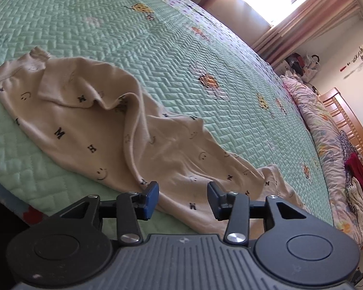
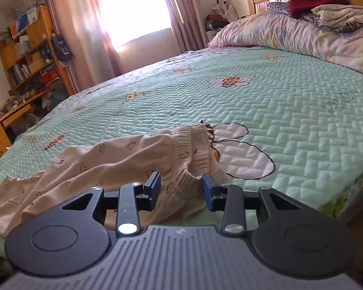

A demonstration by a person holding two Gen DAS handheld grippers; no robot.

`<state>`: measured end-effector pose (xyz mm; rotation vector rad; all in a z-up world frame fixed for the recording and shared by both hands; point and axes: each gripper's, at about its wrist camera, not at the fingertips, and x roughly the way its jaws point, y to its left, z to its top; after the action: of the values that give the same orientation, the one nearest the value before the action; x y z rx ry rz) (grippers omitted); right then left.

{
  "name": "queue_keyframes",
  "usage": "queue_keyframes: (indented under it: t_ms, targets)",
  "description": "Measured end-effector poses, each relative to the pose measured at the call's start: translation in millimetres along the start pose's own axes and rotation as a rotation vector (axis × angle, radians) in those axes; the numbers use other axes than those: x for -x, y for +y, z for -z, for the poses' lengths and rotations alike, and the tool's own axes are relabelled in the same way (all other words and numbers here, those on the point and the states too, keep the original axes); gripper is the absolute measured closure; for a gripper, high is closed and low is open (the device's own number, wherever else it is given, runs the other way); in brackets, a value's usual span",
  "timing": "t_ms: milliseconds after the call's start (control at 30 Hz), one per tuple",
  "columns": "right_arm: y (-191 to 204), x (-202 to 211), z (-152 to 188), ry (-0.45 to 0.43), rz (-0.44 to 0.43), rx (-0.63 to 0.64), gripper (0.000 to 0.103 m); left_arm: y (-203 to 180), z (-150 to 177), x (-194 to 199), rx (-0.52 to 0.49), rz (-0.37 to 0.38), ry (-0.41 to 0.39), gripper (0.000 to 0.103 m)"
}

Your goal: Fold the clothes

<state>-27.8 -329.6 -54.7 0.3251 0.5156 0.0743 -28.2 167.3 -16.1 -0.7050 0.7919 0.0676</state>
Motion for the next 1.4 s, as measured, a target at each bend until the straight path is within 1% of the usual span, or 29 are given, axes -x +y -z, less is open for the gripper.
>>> queue_keyframes:
  t_ms: [67,200,333,500,567,633,700,767,800,833,867,933,1000,1133,1167,1200,1300,1367,1400]
  targets:
    - [-3.2,-3.3,-0.6,0.010,-0.020,-0.037,0.062,-2.7,1.2,-1.4,-0.005,0.003,0.007,0.054]
    - [-8.4,-9.6,0.0,0.045,-0.004,-0.077,0.062,-5.7,4.3,-4.9,-0.012,-0.001,0.022,0.053]
    - [-5.0,-9.7,2.3,0.045,-0.016,-0.048,0.062,-7.5,7.3,-8.6,-0.015,-0.005,0.037,0.051]
    - [-1.0,-12.0,-0.2,0.044,0.000,0.020,0.079,-9.4,8.5,-11.8,-0.026,-0.005,0.052,0.047]
    - [-0.4,-12.5,-3.4,0.042,-0.006,0.042,0.080,-10.4,8.7,-12.3,-0.031,-0.003,0.055,0.046]
    - [-3.5,-8.7,-10.9,0.027,-0.032,0.026,0.082,-11.2,8.3,-12.4,-0.038,-0.003,0.054,0.044]
    - [-16.6,-3.0,-20.4,0.004,-0.074,-0.062,0.083,-11.0,7.8,-12.7,-0.044,-0.010,0.051,0.042]
    - [-42.4,-6.1,-24.5,0.007,-0.079,-0.183,0.083,-10.3,8.4,-14.4,-0.043,-0.015,0.053,0.042]
    - [-56.1,-12.7,-22.7,0.037,-0.065,-0.223,0.083,-9.6,8.8,-15.4,-0.041,-0.016,0.056,0.042]
    - [-67.5,-21.8,-18.7,0.085,-0.066,-0.253,0.083,-8.8,9.2,-16.4,-0.039,-0.017,0.060,0.042]
    - [-76.6,-27.4,-12.9,0.110,-0.084,-0.285,0.083,-8.2,9.4,-17.6,-0.039,-0.020,0.064,0.042]
    - [-86.3,-27.7,-6.2,0.093,-0.113,-0.328,0.085,-7.1,9.9,-20.0,-0.036,-0.024,0.070,0.042]
    - [-89.1,-26.7,-3.9,0.076,-0.113,-0.344,0.082,-8.1,10.2,-21.4,-0.037,-0.024,0.074,0.042]
    - [-82.7,-22.4,-7.7,0.068,-0.101,-0.322,0.074,-12.1,11.1,-21.2,-0.055,-0.010,0.073,0.042]
    - [-82.5,-19.6,-9.5,0.059,-0.090,-0.324,0.069,-12.9,11.3,-20.8,-0.059,-0.005,0.072,0.041]
    - [-82.8,-16.4,-11.6,0.046,-0.077,-0.329,0.064,-13.8,11.5,-20.7,-0.063,0.001,0.069,0.041]
    - [-80.9,-6.5,-18.7,0.000,-0.033,-0.329,0.061,-17.0,12.0,-21.2,-0.075,0.024,0.062,0.038]
    - [-70.8,1.0,-26.5,-0.052,0.001,-0.284,0.059,-20.8,13.1,-24.1,-0.087,0.034,0.063,0.036]
    - [-62.4,2.9,-31.8,-0.076,0.000,-0.242,0.058,-23.0,13.4,-26.3,-0.095,0.037,0.065,0.036]
